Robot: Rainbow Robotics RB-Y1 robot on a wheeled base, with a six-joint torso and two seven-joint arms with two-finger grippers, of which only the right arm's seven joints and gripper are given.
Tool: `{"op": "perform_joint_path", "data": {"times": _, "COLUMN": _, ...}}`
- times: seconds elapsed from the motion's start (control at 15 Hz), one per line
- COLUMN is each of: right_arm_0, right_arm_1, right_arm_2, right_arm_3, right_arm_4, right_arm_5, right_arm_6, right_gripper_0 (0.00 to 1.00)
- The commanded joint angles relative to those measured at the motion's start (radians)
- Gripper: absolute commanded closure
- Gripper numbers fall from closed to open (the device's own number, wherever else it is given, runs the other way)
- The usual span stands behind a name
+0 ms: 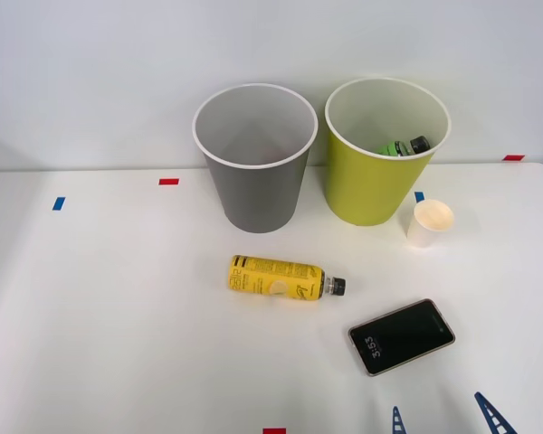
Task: Put cans in the gray bin, plastic bottles in the light green bin
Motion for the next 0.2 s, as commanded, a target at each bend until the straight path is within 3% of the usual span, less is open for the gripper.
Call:
{"op": "perform_joint_path", "data": {"times": 0.07, "right_arm_0": 0.0, "right_arm_1": 0.0, "right_arm_2": 0.0, "right_arm_3": 0.0, "right_arm_4": 0.0, "right_arm_5": 0.0, "right_arm_6": 0.0, "right_gripper_0": 0.0}}
{"op": "perform_joint_path", "data": {"times": 0.2, "right_arm_0": 0.0, "right_arm_1": 0.0, "right_arm_2": 0.0, "right_arm_3": 0.0, "right_arm_4": 0.0, "right_arm_5": 0.0, "right_arm_6": 0.0, "right_gripper_0": 0.0}}
